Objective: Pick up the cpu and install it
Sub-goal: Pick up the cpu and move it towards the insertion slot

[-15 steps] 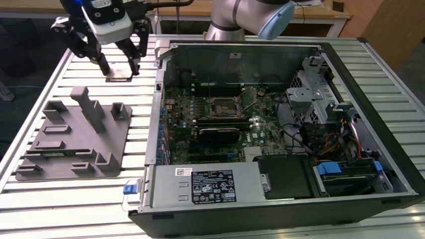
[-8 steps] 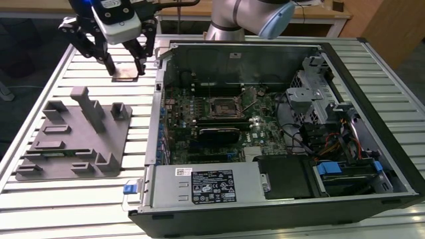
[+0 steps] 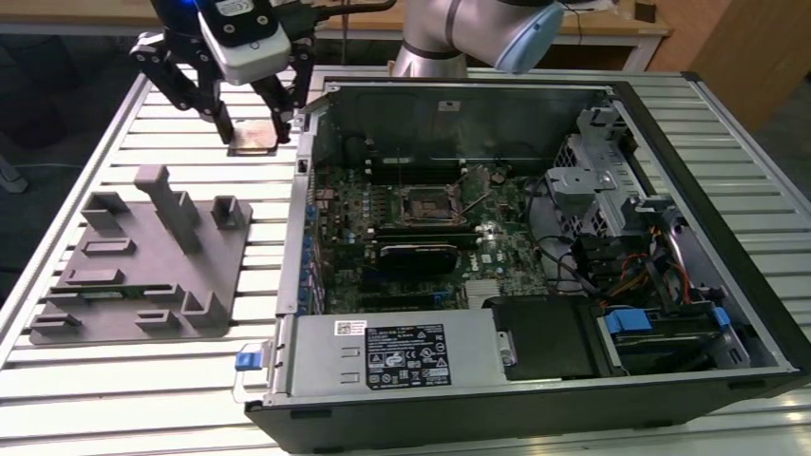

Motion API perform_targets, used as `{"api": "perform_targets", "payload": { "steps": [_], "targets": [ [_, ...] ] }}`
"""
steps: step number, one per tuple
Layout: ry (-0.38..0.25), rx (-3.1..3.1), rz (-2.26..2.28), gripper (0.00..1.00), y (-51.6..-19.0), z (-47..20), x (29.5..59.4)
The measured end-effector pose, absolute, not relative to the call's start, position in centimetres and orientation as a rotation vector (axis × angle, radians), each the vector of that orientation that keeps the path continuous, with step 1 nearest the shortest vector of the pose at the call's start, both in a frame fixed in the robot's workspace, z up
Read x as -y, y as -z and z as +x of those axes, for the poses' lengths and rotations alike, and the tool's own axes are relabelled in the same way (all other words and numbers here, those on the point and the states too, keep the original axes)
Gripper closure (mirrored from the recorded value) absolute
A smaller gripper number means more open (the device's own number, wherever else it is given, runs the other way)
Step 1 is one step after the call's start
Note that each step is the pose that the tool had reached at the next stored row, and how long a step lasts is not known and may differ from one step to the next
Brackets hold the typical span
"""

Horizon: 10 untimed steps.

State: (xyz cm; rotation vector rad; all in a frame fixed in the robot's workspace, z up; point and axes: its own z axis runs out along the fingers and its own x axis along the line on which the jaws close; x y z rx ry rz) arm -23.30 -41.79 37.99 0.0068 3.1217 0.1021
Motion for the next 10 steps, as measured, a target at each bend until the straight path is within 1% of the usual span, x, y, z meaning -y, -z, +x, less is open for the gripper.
{"api": "perform_targets", "payload": {
  "steps": [10],
  "targets": [
    [-0.102,-3.122,0.007,0.45,-38.0,-21.9,41.8]
  ]
}}
